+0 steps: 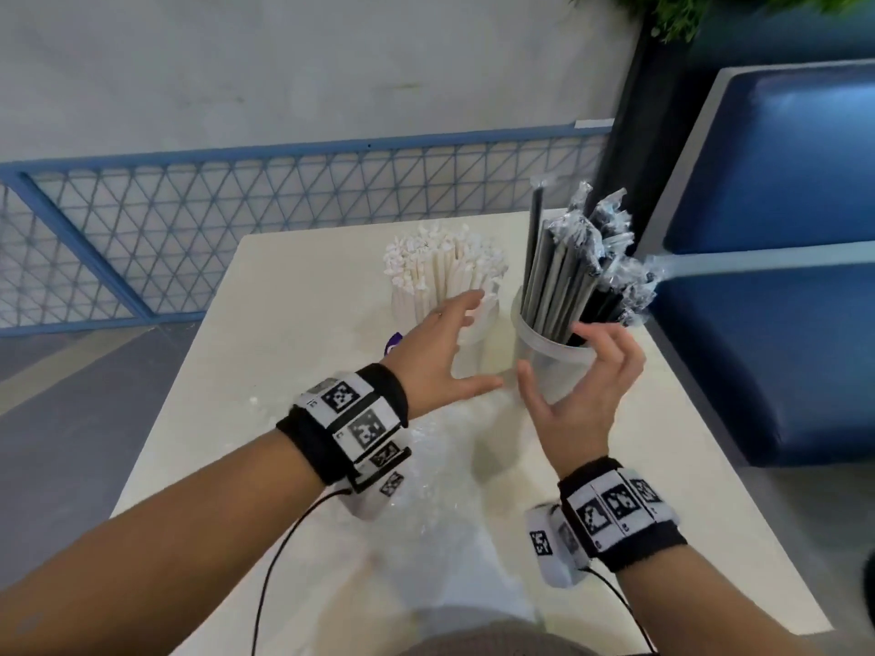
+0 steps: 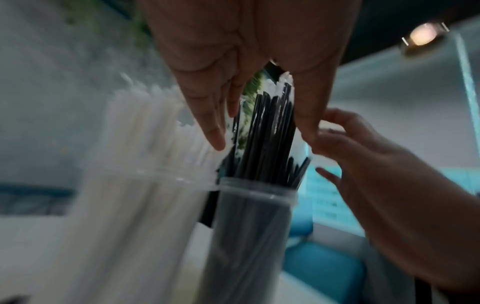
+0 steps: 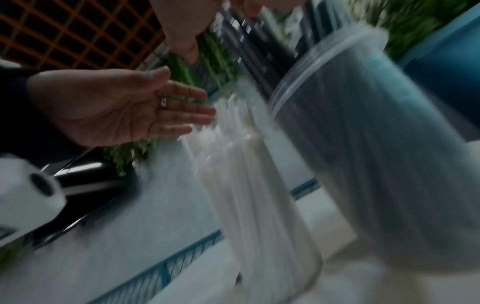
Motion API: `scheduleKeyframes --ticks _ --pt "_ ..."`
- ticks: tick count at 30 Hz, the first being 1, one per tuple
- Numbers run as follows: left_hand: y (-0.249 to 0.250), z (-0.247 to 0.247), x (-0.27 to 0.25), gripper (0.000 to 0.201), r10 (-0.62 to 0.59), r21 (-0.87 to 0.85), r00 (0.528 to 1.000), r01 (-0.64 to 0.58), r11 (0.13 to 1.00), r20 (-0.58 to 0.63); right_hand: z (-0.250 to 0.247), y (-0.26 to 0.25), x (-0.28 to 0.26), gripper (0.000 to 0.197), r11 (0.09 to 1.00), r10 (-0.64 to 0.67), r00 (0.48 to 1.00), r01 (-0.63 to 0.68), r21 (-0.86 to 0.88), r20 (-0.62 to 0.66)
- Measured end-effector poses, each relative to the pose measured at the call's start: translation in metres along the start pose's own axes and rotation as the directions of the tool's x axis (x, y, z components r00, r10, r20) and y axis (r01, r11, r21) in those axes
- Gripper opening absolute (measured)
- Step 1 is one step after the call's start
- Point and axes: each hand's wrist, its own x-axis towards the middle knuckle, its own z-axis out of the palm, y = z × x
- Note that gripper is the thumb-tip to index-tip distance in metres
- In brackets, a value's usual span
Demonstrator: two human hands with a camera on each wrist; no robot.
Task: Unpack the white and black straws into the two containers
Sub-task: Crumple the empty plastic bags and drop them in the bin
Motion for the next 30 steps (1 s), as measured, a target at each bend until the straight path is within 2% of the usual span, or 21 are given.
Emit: scheduleKeyframes --ticks 2,5,6,7,9,11,13,17,21,24,27,30 --pt "0.013 0.018 0.023 0.103 -0.045 -0.138 0.999 0.041 0.99 -0.024 -0.012 0.014 0.023 0.069 1.0 0.031 0.994 -0.031 0.002 -0.106" --pt "0.021 0.041 0.047 0.12 -0.103 -0.175 0.985 0.078 0.981 -0.137 -0.026 0.04 0.05 0.092 0.983 0.18 0.969 -0.174 0.052 -0.169" --pt "0.024 0.046 0.052 0.124 -0.1 -0.154 0.976 0.07 0.986 -0.192 -0.029 0.05 0.057 0.097 0.972 0.229 0.967 -0.221 0.081 -0.114" --pt "0.027 0.051 0.054 0.126 -0.08 -0.129 0.964 0.049 0.99 -0.253 -0.031 0.059 0.063 0.102 0.953 0.278 0.961 -0.274 0.131 -0.006" --pt "0.031 0.06 0.059 0.127 -0.022 -0.091 0.933 -0.011 0.996 -0.36 -0.032 0.074 0.074 0.115 0.899 0.324 0.902 -0.387 0.204 0.284" --pt "0.034 0.066 0.063 0.131 -0.018 -0.111 0.928 -0.025 0.993 -0.372 -0.03 0.083 0.081 0.131 0.879 0.311 0.829 -0.437 0.191 0.464" --pt "0.037 0.07 0.07 0.137 -0.049 -0.191 0.95 -0.012 0.981 -0.309 -0.028 0.086 0.086 0.137 0.861 0.313 0.791 -0.47 0.196 0.526" --pt "0.041 0.079 0.082 0.145 -0.062 -0.29 0.965 -0.015 0.957 -0.255 -0.023 0.089 0.089 0.136 0.841 0.304 0.764 -0.496 0.216 0.569" --pt "0.035 0.079 0.093 0.147 -0.222 -0.502 0.967 0.132 0.855 -0.124 -0.02 0.09 0.092 0.136 0.828 0.331 0.732 -0.528 0.188 0.595" --pt "0.028 0.073 0.103 0.145 -0.177 -0.479 0.984 0.158 0.864 0.006 -0.021 0.093 0.096 0.13 0.868 0.343 0.731 -0.487 0.099 0.59" --pt "0.024 0.067 0.112 0.133 -0.136 -0.436 0.988 0.154 0.887 0.073 -0.02 0.09 0.1 0.098 0.911 0.357 0.768 -0.412 -0.016 0.531" --pt "0.021 0.067 0.114 0.121 -0.174 -0.477 0.984 0.144 0.867 -0.021 -0.02 0.084 0.102 0.068 0.94 0.319 0.823 -0.338 -0.045 0.469"
